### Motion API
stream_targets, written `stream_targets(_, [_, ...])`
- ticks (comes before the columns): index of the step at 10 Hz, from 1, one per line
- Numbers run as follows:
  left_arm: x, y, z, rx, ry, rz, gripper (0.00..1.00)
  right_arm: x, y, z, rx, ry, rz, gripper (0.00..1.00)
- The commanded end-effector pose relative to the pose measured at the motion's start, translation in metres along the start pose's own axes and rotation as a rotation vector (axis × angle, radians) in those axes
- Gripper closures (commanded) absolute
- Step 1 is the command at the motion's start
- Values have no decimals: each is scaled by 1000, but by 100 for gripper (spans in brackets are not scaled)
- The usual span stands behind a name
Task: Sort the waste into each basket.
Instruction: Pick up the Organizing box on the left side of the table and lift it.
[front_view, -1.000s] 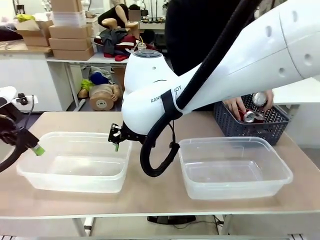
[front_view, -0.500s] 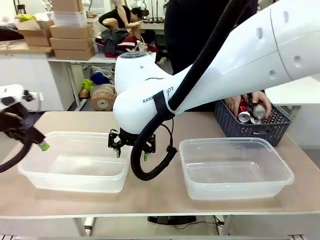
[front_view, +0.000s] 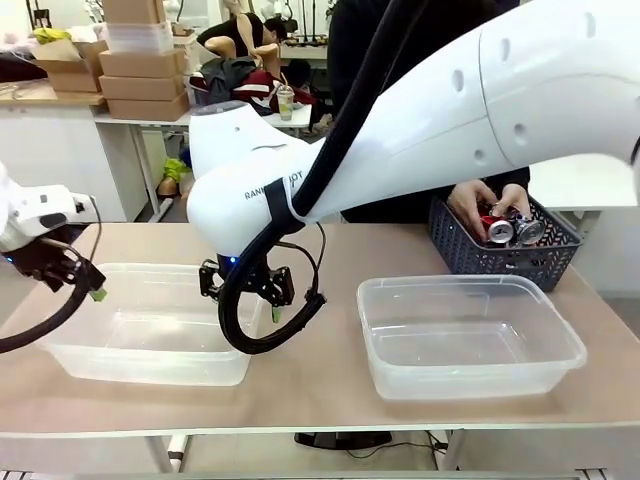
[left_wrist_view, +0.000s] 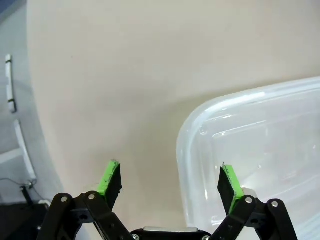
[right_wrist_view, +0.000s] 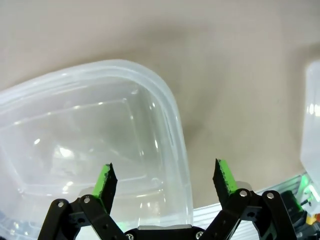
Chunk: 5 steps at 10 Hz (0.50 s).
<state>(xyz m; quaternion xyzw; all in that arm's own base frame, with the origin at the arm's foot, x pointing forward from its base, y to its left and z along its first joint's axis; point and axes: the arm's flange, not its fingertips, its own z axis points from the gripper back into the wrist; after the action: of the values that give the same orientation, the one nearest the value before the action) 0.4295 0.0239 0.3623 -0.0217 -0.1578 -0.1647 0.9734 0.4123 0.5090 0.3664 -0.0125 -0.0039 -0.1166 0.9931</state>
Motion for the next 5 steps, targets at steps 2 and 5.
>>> stream_targets(2, [-8,-6,0,-9,48,-25,0,0,7,2,-47,-35,-20,0])
stream_targets(5, [-9,-8,0,-51,77,-110,60,0,6,-1,-46,-36,7,23])
